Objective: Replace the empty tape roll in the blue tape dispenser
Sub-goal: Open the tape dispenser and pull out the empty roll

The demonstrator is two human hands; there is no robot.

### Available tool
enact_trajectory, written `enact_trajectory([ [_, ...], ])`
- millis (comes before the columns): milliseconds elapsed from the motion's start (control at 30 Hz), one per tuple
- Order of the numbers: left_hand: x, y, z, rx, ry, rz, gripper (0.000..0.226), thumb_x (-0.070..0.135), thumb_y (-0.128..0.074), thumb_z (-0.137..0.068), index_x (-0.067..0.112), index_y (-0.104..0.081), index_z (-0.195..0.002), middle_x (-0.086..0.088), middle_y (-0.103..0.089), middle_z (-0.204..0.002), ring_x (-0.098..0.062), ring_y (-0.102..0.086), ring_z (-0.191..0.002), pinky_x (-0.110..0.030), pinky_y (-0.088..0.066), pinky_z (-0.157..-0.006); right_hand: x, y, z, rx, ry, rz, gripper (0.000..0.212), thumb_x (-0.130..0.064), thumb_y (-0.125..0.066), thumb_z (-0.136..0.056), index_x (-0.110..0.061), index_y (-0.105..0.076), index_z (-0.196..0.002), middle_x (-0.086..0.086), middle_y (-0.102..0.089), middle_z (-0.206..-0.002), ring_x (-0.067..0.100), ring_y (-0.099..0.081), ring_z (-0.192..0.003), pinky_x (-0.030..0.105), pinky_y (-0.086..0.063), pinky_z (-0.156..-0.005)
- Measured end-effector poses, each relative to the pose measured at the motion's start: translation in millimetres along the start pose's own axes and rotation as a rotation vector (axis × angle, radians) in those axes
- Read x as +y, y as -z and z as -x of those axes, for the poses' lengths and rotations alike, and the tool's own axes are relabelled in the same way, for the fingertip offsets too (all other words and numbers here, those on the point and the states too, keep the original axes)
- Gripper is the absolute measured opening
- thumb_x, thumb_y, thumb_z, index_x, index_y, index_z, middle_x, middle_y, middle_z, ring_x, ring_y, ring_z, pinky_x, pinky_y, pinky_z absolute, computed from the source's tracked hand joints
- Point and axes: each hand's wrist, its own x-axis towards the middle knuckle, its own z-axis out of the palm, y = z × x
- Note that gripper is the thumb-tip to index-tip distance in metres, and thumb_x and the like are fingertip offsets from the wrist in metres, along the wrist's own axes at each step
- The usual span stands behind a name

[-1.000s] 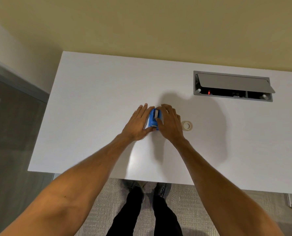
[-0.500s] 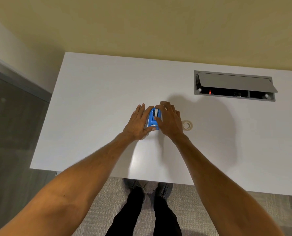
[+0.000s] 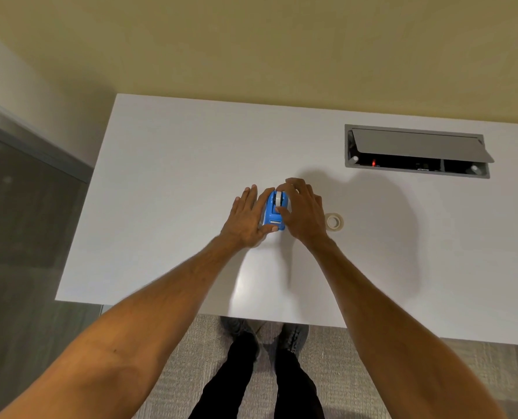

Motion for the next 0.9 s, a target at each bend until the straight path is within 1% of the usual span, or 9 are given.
enact_trajectory([
  [167,-0.3,-0.8,-1.0,0.011,-0.006,-0.027,0.162,0.114,0.015,-0.043,0.023,0.000,-0.176,-0.014,0.006,-0.184,-0.034,0.009,-0.172,-0.054,0.002,-0.139,-0.6,1.1,5.4,0.045,-0.046,-0.131,0.047,-0.045,-0.065,-0.103,-0.014,-0.062,-0.138,0.007,-0.058,-0.148,0.024,-0.060,-0.129,0.045,-0.053,-0.107],
  [267,-0.2,-1.1,-0.6,0.010,-0.002,-0.032,0.162,0.114,0.016,-0.043,0.023,0.001,-0.176,-0.015,0.006,-0.184,-0.035,0.009,-0.172,-0.054,0.001,-0.139,-5.6,5.4,10.8,0.075,-0.062,-0.248,0.079,-0.074,-0.042,-0.095,-0.010,-0.066,-0.134,0.009,-0.062,-0.141,0.025,-0.061,-0.125,0.042,-0.055,-0.103],
  [367,0.3,2.0,0.4,-0.010,-0.001,-0.021,0.154,0.114,0.008,-0.050,0.024,0.001,-0.176,-0.016,0.005,-0.184,-0.037,0.008,-0.172,-0.056,0.000,-0.139,-8.3,10.6,14.7,0.095,-0.051,-0.266,0.086,-0.077,-0.035,-0.090,-0.008,-0.066,-0.130,0.010,-0.066,-0.135,0.025,-0.063,-0.118,0.037,-0.056,-0.099],
  [467,2.5,5.3,1.2,-0.022,0.008,-0.026,0.120,0.093,-0.034,-0.083,0.026,0.003,-0.176,-0.018,0.005,-0.184,-0.041,0.005,-0.171,-0.059,-0.004,-0.138,-8.5,12.0,16.6,0.137,-0.074,-0.270,0.045,-0.044,-0.067,-0.101,-0.012,-0.065,-0.132,0.006,-0.068,-0.130,0.023,-0.064,-0.115,0.044,-0.057,-0.099],
  [533,3.4,7.6,1.2,-0.031,-0.004,-0.040,0.111,0.060,-0.065,-0.101,0.024,0.009,-0.175,-0.016,0.007,-0.184,-0.039,0.006,-0.172,-0.061,-0.006,-0.138,-10.5,13.6,20.0,0.155,-0.093,-0.284,0.039,-0.024,-0.075,-0.097,-0.017,-0.063,-0.134,0.000,-0.069,-0.130,0.020,-0.063,-0.117,0.046,-0.055,-0.103],
  [600,6.2,9.6,5.0,-0.022,-0.001,0.006,0.114,0.032,-0.075,-0.100,0.020,0.009,-0.175,-0.012,0.006,-0.185,-0.035,0.006,-0.172,-0.060,-0.009,-0.138,-12.8,17.0,24.7,0.157,-0.101,-0.314,0.040,-0.018,-0.076,-0.095,-0.020,-0.063,-0.133,-0.003,-0.069,-0.127,0.017,-0.063,-0.117,0.045,-0.054,-0.103],
  [733,19.2,5.6,24.7,0.268,0.060,0.414,0.077,0.002,-0.061,-0.100,0.020,-0.035,-0.170,-0.004,-0.036,-0.177,-0.025,-0.031,-0.166,-0.046,-0.027,-0.137,-18.7,22.3,38.2,0.211,-0.092,-0.376,0.040,-0.013,-0.076,-0.092,-0.021,-0.066,-0.129,-0.005,-0.070,-0.120,0.016,-0.063,-0.109,0.042,-0.055,-0.098],
  [833,34.9,3.8,41.7,0.441,0.085,0.629,0.045,0.010,-0.059,-0.107,0.024,-0.062,-0.149,0.008,-0.072,-0.144,-0.010,-0.066,-0.134,-0.037,-0.053,-0.119,-25.9,24.1,49.9,0.238,-0.089,-0.466,0.039,-0.010,-0.076,-0.093,-0.019,-0.067,-0.130,-0.003,-0.069,-0.120,0.017,-0.066,-0.106,0.037,-0.058,-0.093],
  [900,44.3,1.1,51.0,0.474,0.064,0.699,0.029,0.023,-0.064,-0.110,0.026,-0.071,-0.138,0.013,-0.080,-0.123,-0.002,-0.074,-0.116,-0.036,-0.061,-0.108,-29.3,24.7,57.3,0.240,-0.089,-0.535,0.038,-0.011,-0.077,-0.096,-0.018,-0.066,-0.131,-0.001,-0.068,-0.122,0.017,-0.070,-0.103,0.035,-0.062,-0.088],
])
